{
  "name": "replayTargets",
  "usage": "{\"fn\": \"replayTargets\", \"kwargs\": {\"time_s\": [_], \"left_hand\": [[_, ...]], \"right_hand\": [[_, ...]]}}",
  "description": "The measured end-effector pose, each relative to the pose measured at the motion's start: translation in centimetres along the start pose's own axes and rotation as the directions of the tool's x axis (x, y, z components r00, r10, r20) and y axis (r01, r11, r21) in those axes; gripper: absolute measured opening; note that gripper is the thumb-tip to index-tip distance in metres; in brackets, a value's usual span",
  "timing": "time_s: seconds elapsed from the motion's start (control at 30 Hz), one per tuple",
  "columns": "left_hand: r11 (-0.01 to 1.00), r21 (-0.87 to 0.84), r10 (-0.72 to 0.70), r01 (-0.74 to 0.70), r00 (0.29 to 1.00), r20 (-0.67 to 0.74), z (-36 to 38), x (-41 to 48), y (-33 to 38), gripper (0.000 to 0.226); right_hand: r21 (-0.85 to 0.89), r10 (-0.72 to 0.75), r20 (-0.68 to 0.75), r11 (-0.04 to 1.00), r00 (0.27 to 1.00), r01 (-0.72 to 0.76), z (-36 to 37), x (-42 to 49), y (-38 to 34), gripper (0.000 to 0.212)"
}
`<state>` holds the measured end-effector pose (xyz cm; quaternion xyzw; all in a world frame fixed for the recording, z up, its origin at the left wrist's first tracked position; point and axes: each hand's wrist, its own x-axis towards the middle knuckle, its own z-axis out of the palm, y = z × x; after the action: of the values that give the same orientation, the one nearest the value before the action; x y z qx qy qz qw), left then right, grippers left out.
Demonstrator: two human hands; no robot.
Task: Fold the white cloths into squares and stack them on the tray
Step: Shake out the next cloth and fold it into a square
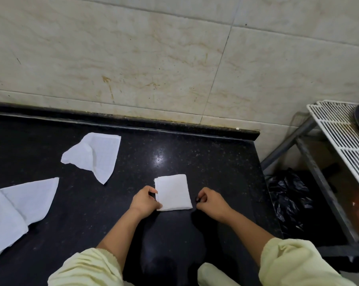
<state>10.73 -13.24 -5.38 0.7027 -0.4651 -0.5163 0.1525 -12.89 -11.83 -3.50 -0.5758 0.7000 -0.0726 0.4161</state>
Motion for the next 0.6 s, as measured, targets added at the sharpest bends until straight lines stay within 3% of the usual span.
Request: {"fn": "replayTargets", "kwargs": {"time_s": [0.1,0.2,0.4,0.53,0.6], "left_hand": [[0.996,-0.035,-0.08,0.078,0.996,-0.05,-0.6,0.5,0.8,0.01],[0.994,-0.021,-0.106,0.104,0.987,-0.121,-0.5,0.5,1.3,0.014],[0.972,-0.155,-0.19,0.178,0.98,-0.066,0.6,0.0,1.9,0.023],[0.943,-0.249,-0.22,0.221,0.975,0.031,0.4,0.0,2.2,0.029],[0.926,-0.29,-0.222,0.243,0.969,0.107,0.3,-0.1,2.3,0.029]], "right_hand": [[0.142,0.092,-0.093,0.987,0.991,-0.078,0.2,1.3,-1.4,0.008],[0.203,0.125,-0.1,0.974,0.987,-0.103,0.9,2.3,-2.7,0.008],[0.272,0.203,-0.042,0.944,0.978,-0.185,2.6,2.8,-3.3,0.028],[0.545,0.299,0.09,0.784,0.95,-0.298,2.2,2.4,-3.6,0.016],[0.658,0.332,0.17,0.663,0.928,-0.358,1.8,1.9,-3.7,0.021]]}}
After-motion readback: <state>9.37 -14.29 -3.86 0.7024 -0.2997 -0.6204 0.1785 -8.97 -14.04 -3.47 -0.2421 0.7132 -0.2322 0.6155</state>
